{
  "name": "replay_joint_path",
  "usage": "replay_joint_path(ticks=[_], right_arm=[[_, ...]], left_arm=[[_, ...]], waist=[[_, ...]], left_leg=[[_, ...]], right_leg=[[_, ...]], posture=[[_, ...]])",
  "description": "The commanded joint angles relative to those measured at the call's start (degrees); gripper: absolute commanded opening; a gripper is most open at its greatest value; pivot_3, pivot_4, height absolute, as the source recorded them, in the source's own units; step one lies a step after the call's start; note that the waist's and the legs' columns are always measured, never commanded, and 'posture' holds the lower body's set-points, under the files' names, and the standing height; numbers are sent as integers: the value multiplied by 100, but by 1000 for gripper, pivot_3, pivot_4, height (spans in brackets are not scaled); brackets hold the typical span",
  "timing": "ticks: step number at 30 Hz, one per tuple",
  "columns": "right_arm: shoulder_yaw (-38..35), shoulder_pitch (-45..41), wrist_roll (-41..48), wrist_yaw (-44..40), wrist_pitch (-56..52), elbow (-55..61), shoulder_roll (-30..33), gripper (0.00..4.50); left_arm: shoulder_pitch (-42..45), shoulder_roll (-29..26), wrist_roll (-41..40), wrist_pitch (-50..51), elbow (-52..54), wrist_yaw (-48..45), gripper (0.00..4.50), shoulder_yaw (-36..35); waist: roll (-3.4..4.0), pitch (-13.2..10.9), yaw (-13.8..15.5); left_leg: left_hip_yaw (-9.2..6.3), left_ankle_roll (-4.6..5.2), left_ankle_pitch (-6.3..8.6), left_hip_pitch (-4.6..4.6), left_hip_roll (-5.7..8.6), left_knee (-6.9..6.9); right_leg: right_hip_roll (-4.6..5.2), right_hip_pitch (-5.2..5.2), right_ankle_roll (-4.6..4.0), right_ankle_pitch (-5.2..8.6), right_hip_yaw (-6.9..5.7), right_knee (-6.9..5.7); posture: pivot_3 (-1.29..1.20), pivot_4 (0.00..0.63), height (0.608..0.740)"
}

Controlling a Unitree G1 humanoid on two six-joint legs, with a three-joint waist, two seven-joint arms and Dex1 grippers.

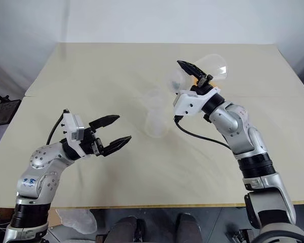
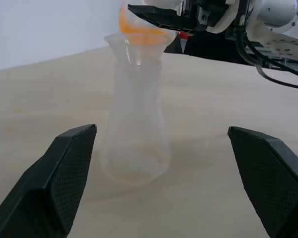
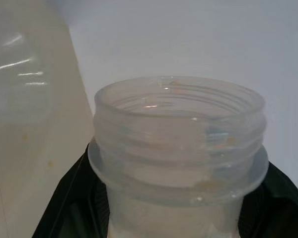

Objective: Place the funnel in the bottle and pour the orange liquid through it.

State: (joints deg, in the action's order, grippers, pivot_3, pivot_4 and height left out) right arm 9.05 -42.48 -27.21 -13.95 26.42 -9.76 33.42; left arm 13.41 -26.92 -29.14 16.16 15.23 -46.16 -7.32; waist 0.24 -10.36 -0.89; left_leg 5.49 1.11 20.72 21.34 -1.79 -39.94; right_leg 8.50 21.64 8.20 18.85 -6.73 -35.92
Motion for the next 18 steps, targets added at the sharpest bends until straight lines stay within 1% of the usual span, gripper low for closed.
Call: replay_joint_path(ticks=[1,4,10,18], right_arm=[[48,-349,-546,550,213,-14,-13,2552],[144,-496,-637,625,197,-196,-84,2552],[436,-771,-1117,771,230,-388,-105,2552],[609,-979,-1393,855,331,-535,-54,2552]], left_arm=[[-2,98,-35,-138,232,138,4500,-2],[2,140,-23,-132,247,176,4500,30],[-9,205,-21,-130,262,253,4500,108],[-32,250,-25,-151,278,309,4500,183]], waist=[[0,0,-41],[0,0,-84],[0,0,-92],[0,0,-90]], left_leg=[[0,0,0,0,0,0],[-2,0,0,1,-1,2],[-2,-1,0,0,-5,3],[-6,-1,0,2,-8,3]], right_leg=[[0,0,0,0,0,0],[0,0,0,0,-1,0],[0,0,0,0,-1,0],[3,-1,0,0,-3,0]], posture=[[0,150,740],[0,150,740],[0,150,740],[0,150,740]])
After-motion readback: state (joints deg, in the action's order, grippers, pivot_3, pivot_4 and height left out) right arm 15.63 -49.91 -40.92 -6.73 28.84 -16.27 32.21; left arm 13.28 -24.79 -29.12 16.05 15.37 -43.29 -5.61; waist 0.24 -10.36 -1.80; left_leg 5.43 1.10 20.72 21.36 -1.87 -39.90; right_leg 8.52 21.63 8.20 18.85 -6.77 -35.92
